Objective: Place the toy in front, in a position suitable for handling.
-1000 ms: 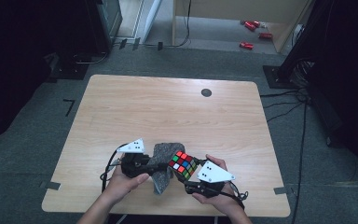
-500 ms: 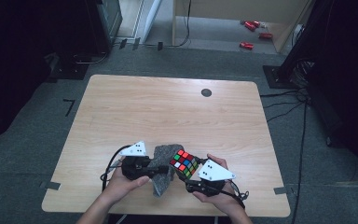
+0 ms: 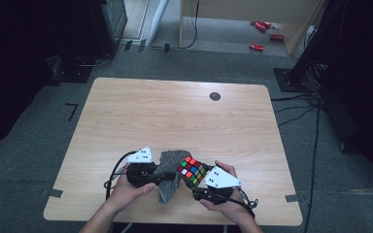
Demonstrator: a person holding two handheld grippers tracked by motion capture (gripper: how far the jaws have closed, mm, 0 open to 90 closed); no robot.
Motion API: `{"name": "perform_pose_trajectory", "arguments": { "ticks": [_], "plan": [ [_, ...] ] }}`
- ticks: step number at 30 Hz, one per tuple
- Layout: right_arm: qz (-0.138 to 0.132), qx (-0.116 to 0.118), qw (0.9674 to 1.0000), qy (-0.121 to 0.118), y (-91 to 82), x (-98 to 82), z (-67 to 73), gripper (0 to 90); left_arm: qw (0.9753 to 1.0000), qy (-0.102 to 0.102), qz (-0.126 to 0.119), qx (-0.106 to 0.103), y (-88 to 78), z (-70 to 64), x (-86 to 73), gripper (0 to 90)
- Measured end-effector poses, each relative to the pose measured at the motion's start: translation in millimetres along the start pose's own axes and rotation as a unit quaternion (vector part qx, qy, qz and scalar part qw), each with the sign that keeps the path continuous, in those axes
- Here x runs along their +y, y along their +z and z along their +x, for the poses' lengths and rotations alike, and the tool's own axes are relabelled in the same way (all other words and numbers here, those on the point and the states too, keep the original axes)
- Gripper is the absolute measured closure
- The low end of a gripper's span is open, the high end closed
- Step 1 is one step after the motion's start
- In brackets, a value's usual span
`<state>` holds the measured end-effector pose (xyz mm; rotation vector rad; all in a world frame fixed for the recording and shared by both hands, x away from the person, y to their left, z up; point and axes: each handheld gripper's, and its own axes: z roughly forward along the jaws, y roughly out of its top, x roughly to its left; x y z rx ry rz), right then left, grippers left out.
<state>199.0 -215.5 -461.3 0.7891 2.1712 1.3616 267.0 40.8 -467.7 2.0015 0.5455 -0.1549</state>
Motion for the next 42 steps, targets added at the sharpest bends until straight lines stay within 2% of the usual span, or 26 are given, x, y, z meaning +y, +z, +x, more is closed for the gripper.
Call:
{"name": "perform_pose_trajectory", "arguments": {
  "ticks": [2,3,5,7,11,14,16,19,21,24,26,28,30,33,36,38,39,42],
  "plan": [
    [-0.005,-0.001,1.0,-0.005,-1.2,1.8,1.5,34.3,0.9996,0.017,0.024,0.006,8.4,-4.2,-2.8,74.4],
    [-0.007,-0.001,1.0,-0.003,-2.0,2.3,2.0,34.2,0.999,0.029,0.031,0.015,12.6,-8.0,-3.5,74.3],
    [-0.009,-0.004,0.9999,-0.006,-2.5,2.8,2.1,34.2,0.9986,0.036,0.031,0.024,13.1,-9.8,-2.3,74.3],
    [-0.012,-0.002,0.9999,0.001,-2.2,1.5,-0.1,34.2,0.9991,0.032,0.018,0.022,7.7,-8.0,0.1,74.2],
    [-0.001,-0.003,1.0,0.004,2.0,-2.7,-1.6,34.3,0.9995,0.013,-0.022,0.017,-7.2,-1.8,2.4,74.1],
    [0.0,-0.003,1.0,0.004,2.8,-2.1,-0.9,34.2,0.9995,0.006,-0.03,0.012,-6.7,-0.2,0.1,74.3],
    [0.0,-0.006,1.0,-0.001,1.5,-0.5,0.0,34.2,0.9998,0.006,-0.016,0.009,-1.3,-0.9,-1.4,74.4],
    [-0.006,-0.005,1.0,-0.002,-0.7,1.2,1.2,34.3,0.9989,0.034,0.018,0.025,10.9,-8.6,-4.0,74.4],
    [-0.007,-0.006,0.9999,-0.005,-1.3,1.4,1.3,34.2,0.9977,0.05,0.025,0.038,14.2,-12.4,-4.0,74.4],
    [-0.007,-0.006,0.9999,-0.005,-1.3,-0.3,-0.6,34.2,0.9986,0.04,0.008,0.033,6.9,-9.8,-1.0,74.2],
    [0.0,-0.008,0.9999,-0.011,-0.1,-2.2,-1.7,34.2,0.999,0.026,-0.018,0.03,-1.6,-6.1,0.7,74.3],
    [0.009,-0.008,0.9999,-0.011,2.0,-4.7,-3.0,34.3,0.9991,0.013,-0.032,0.025,-6.9,-1.8,0.8,74.4],
    [0.013,-0.009,0.9998,-0.012,4.0,-5.4,-1.8,34.2,0.9993,0.011,-0.025,0.023,-5.7,-0.6,-0.4,74.6],
    [0.009,-0.01,0.9998,-0.014,3.6,-3.1,0.5,34.2,0.9998,0.011,0.001,0.017,4.0,-2.7,-4.0,74.6],
    [0.004,-0.012,0.9997,-0.019,2.2,-1.1,0.8,34.1,0.9995,0.018,0.013,0.023,12.4,-7.2,-6.2,74.7],
    [0.006,-0.013,0.9998,-0.017,2.0,-3.0,-0.6,34.2,0.9995,0.02,0.01,0.024,10.6,-6.8,-4.6,74.7],
    [0.005,-0.012,0.9998,-0.014,2.1,-3.8,-1.3,34.2,0.9997,0.014,0.003,0.02,7.5,-5.9,-3.2,74.7],
    [0.01,-0.012,0.9998,-0.01,3.4,-5.7,-2.8,34.2,0.9995,-0.002,-0.029,0.012,-4.2,-0.7,-0.9,74.8]
  ]
}}
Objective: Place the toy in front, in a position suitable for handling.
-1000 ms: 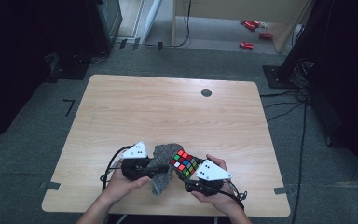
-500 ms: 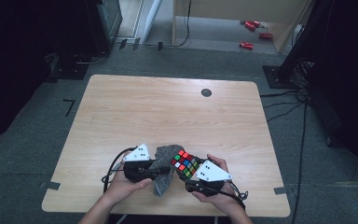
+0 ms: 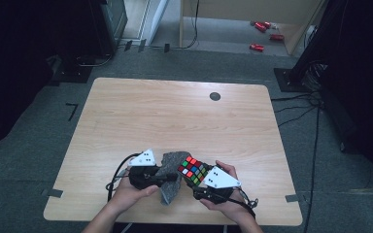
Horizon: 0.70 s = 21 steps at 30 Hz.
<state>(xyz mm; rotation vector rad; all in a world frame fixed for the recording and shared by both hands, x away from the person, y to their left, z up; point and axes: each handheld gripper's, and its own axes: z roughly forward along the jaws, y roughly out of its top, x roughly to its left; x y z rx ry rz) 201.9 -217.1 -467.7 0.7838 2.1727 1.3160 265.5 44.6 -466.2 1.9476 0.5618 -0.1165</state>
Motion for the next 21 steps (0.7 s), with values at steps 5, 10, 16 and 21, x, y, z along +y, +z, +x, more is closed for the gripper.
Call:
{"name": "perform_pose_trajectory", "arguments": {
  "ticks": [5,10,16,21],
  "plan": [
    [0.004,-0.003,1.0,-0.001,2.3,0.8,1.8,34.2,0.9999,-0.012,-0.001,-0.01,0.3,3.8,-2.5,74.9],
    [-0.008,-0.001,1.0,-0.004,-2.5,6.0,4.0,34.2,0.9991,0.011,0.041,-0.002,15.9,-5.3,-6.2,74.9],
    [-0.007,0.01,0.9999,0.01,-2.9,3.9,-0.7,34.2,0.9998,-0.007,-0.012,-0.015,-3.3,1.6,1.1,74.9],
    [-0.003,0.013,0.9999,0.008,-2.5,4.2,1.0,34.2,0.999,-0.02,-0.007,-0.039,-1.2,6.1,-3.1,75.1]
  ]
}}
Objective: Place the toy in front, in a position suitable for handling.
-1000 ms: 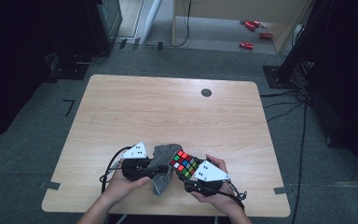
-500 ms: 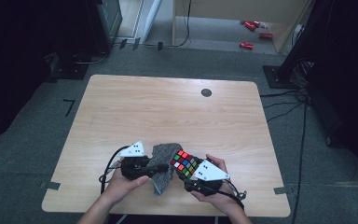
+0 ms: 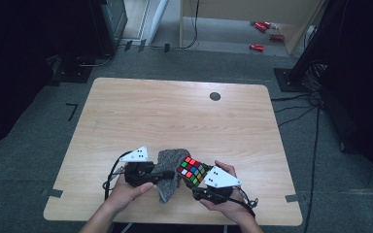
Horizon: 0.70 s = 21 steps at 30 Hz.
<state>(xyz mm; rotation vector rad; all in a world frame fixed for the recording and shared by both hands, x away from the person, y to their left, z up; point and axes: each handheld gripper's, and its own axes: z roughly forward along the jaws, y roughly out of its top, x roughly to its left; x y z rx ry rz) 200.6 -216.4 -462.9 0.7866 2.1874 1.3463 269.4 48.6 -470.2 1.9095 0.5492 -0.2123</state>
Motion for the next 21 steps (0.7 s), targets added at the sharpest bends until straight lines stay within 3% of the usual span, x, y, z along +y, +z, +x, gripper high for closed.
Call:
{"name": "perform_pose_trajectory", "arguments": {
  "ticks": [2,4,7,14,19,21],
  "plan": [
    [-0.005,0.001,1.0,0.001,-1.5,0.9,0.0,34.2,0.9999,0.008,0.015,0.001,5.9,-2.9,-1.9,75.1],
    [-0.011,0.003,0.9999,0.001,-3.2,2.1,-0.1,34.1,0.9987,0.028,0.041,0.01,13.5,-8.0,-3.9,75.1],
    [-0.014,0.004,0.9999,0.004,-3.9,3.7,0.5,34.2,0.9976,0.045,0.048,0.023,14.5,-10.9,-2.7,75.0],
    [-0.006,0.007,0.9999,0.01,1.1,1.1,-0.2,34.2,0.9994,0.028,-0.012,0.017,-10.0,-4.9,5.0,75.1],
    [-0.001,0.002,1.0,0.002,0.7,0.9,1.2,34.2,0.9999,0.009,0.006,0.004,0.0,-2.7,-0.9,75.2],
    [-0.003,0.002,1.0,0.004,-0.8,0.4,0.9,34.2,0.999,0.026,0.032,0.016,9.8,-7.5,-3.3,75.2]
  ]
}}
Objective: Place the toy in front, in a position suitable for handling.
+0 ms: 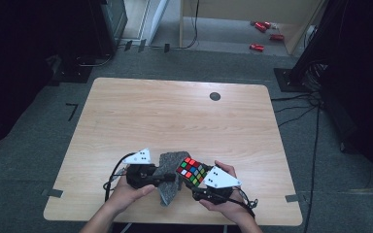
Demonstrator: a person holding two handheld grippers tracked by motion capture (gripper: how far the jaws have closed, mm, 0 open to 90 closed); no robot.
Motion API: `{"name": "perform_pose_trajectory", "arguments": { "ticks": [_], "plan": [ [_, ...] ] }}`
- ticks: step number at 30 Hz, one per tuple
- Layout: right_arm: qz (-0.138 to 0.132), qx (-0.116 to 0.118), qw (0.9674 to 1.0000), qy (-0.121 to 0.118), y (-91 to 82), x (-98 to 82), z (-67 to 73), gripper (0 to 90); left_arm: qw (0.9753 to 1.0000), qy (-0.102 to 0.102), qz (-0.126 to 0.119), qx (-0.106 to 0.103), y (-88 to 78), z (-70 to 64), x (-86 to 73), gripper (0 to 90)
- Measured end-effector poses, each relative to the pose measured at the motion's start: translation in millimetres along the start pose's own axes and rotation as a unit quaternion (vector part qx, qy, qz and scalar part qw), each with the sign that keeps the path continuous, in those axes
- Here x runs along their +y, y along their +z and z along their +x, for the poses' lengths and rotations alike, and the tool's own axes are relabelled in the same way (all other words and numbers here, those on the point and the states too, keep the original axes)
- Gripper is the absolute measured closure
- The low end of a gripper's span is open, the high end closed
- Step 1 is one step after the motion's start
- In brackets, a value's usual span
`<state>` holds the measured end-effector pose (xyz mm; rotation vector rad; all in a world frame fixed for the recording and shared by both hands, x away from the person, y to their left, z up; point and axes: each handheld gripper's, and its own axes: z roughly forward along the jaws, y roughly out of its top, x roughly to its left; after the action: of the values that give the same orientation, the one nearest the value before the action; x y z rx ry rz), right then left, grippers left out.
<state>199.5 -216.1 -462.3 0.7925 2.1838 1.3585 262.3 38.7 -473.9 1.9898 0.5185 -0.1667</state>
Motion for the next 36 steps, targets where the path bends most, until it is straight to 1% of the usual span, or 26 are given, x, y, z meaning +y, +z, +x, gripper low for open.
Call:
{"name": "perform_pose_trajectory", "arguments": {
  "ticks": [2,4,6,7,8,9,10,11,14,15,16,18,19,20,21,23,24,26,27,28,29,31,32,33,34,36],
  "plan": [
    [-0.003,0.0,1.0,0.001,-1.2,0.2,-0.3,34.2,0.9997,0.014,0.018,0.012,6.1,-4.5,0.0,75.1],
    [-0.004,0.0,1.0,0.002,-1.7,0.3,-0.5,34.2,0.9996,0.017,0.015,0.015,4.9,-5.3,0.9,75.1],
    [-0.008,0.003,0.9999,0.007,-2.4,-0.1,-1.5,34.2,0.9998,0.016,0.001,0.011,-1.4,-4.3,3.1,75.1],
    [-0.007,0.004,0.9999,0.008,-2.7,-0.3,-1.6,34.2,0.9998,0.014,-0.013,0.011,-6.6,-3.6,4.6,75.1],
    [-0.006,0.005,1.0,0.005,-2.4,-1.0,-1.9,34.2,0.9997,0.011,-0.021,0.01,-9.8,-2.6,5.5,75.1],
    [-0.005,0.005,1.0,0.006,-1.9,-1.5,-2.0,34.2,0.9994,0.006,-0.034,0.005,-14.2,-0.7,6.2,75.1],
    [-0.003,0.006,1.0,0.007,-1.0,-2.5,-2.5,34.2,0.9991,0.0,-0.041,0.002,-16.4,0.7,6.4,75.2],
    [-0.001,0.006,1.0,0.007,-0.4,-2.9,-2.6,34.2,0.9991,-0.002,-0.043,0.0,-16.9,1.4,6.2,75.2],
    [0.001,0.002,1.0,0.003,0.1,-1.7,-1.1,34.2,0.9993,-0.014,-0.035,-0.006,-11.9,2.9,3.5,75.2],
    [0.002,0.0,1.0,0.002,-0.1,-1.3,-0.7,34.1,0.9994,-0.018,-0.029,-0.008,-9.1,3.2,2.5,75.3],
    [0.002,-0.001,1.0,0.002,-0.5,-1.1,-0.6,34.1,0.9996,-0.018,-0.021,-0.01,-5.9,2.9,1.6,75.2],
    [-0.003,0.001,1.0,0.004,-1.6,-0.6,-1.4,34.1,1.0,-0.007,0.003,-0.004,2.0,-0.7,0.3,75.2],
    [-0.006,0.001,1.0,0.004,-1.9,-0.1,-1.2,34.1,0.9997,0.006,0.021,0.003,6.9,-3.2,-0.3,75.2],
    [-0.007,0.001,1.0,0.004,-2.1,0.8,-0.6,34.1,0.9994,0.015,0.029,0.011,9.5,-5.6,-0.8,75.2],
    [-0.007,0.001,1.0,0.001,-1.9,1.0,-0.2,34.1,0.9992,0.021,0.029,0.017,9.8,-7.1,-0.4,75.2],
    [-0.006,0.0,1.0,0.003,-1.7,0.5,-0.2,34.2,0.9993,0.023,0.022,0.019,5.7,-7.2,1.7,75.1],
    [-0.008,0.002,0.9999,0.009,-2.1,0.1,-0.8,34.2,0.9995,0.024,0.008,0.019,-0.4,-6.2,4.0,75.1],
    [-0.008,0.005,0.9999,0.009,-1.8,-0.8,-1.9,34.2,0.9995,0.018,-0.019,0.016,-10.5,-3.7,6.8,75.2],
    [-0.006,0.005,0.9999,0.011,-1.3,-1.3,-1.9,34.2,0.9992,0.011,-0.036,0.01,-16.7,-1.1,7.9,75.2],
    [-0.004,0.006,0.9999,0.011,-0.3,-2.3,-2.0,34.2,0.999,0.006,-0.045,0.007,-19.9,0.6,8.1,75.2],
    [-0.001,0.006,0.9999,0.011,0.5,-2.7,-1.4,34.2,0.9989,0.004,-0.047,0.005,-20.9,1.3,7.9,75.3],
    [0.001,0.005,1.0,0.006,2.0,-2.3,0.4,34.2,0.9993,0.003,-0.038,0.002,-16.9,1.5,5.6,75.2],
    [0.002,0.004,1.0,0.003,2.3,-1.6,1.3,34.0,0.9994,-0.001,-0.036,0.002,-15.2,2.1,4.3,75.2],
    [0.005,0.0,1.0,0.0,2.3,-1.4,1.5,34.0,0.9993,-0.013,-0.035,-0.002,-12.3,3.7,2.7,75.2],
    [0.008,-0.002,1.0,-0.002,2.1,-1.7,1.0,33.8,0.9994,-0.015,-0.031,-0.004,-10.5,4.1,2.1,75.2],
    [0.007,-0.001,1.0,0.0,1.2,-2.5,0.0,33.8,0.9998,-0.007,-0.02,0.001,-7.4,2.4,1.9,75.2]
  ]
}}
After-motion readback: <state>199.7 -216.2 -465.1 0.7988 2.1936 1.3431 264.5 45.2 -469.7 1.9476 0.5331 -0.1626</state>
